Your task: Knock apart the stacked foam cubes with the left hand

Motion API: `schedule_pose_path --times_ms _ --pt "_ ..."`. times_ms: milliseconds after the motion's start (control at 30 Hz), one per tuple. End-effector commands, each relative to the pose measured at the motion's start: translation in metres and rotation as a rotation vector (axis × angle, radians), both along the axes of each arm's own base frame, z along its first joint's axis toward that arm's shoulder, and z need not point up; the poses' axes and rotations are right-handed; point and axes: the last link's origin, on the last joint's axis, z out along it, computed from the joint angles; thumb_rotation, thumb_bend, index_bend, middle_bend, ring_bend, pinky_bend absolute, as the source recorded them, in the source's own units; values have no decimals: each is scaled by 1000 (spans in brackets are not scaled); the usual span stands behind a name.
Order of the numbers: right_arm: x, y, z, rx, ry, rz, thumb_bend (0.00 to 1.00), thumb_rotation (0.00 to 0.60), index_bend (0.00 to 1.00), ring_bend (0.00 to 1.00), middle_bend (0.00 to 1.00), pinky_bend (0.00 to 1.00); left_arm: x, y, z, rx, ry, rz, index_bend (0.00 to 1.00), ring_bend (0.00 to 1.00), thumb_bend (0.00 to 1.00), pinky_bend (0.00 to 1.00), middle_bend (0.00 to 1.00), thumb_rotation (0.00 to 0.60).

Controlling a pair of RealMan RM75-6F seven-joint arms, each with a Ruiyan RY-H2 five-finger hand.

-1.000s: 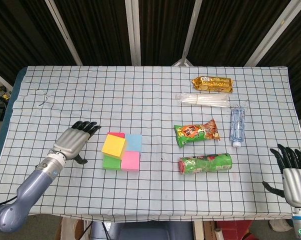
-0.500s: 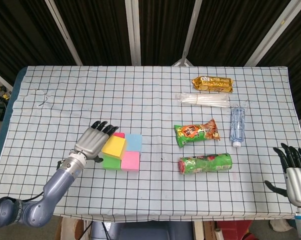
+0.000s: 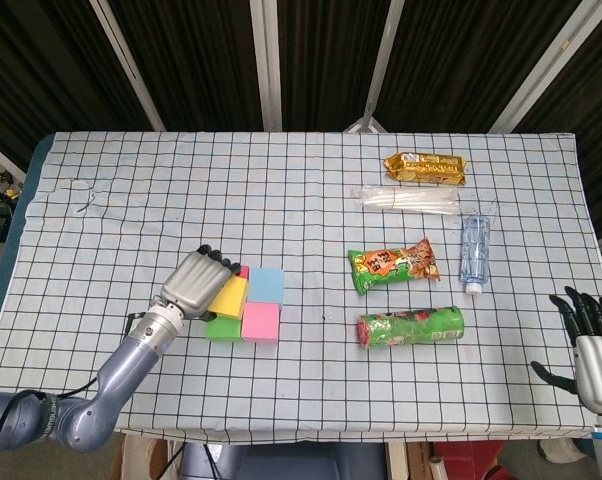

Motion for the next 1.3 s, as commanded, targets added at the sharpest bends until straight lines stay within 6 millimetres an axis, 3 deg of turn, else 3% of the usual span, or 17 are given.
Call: schedule_pose_path --times_ms 33,300,533,600,700,800,967,1133,1300 --pt "0 -1 -1 5 -3 0 58 600 171 100 92 0 -10 4 10 47 17 6 319 275 206 230 393 600" --pt "1 -1 -2 5 3 2 59 600 171 101 91 0 -40 15 52 209 22 -4 285 275 198 223 357 600" --pt "1 -2 -4 11 4 -2 59 600 171 101 91 0 -95 16 86 304 154 83 232 254 160 207 297 600" --pt "2 -2 -6 18 4 0 59 600 171 101 91 0 -114 17 91 311 206 131 184 217 133 189 239 600" --pt "3 -2 -8 24 11 1 58 600 171 101 91 0 -127 18 91 294 245 188 101 112 74 144 109 600" --pt "4 -3 -9 27 12 3 59 600 171 101 91 0 -128 20 86 265 249 216 45 19 32 125 20 600" --pt "3 -4 -10 31 14 -7 59 600 171 101 91 0 -105 14 74 189 99 198 33 2 18 124 9 600" --pt "2 -5 -9 28 12 -7 58 600 171 101 91 0 -91 -1 74 103 2 180 38 45 19 140 59 600" --pt "2 -4 -9 29 9 -6 59 600 171 101 91 0 -99 -18 77 80 2 169 54 131 20 226 133 600"
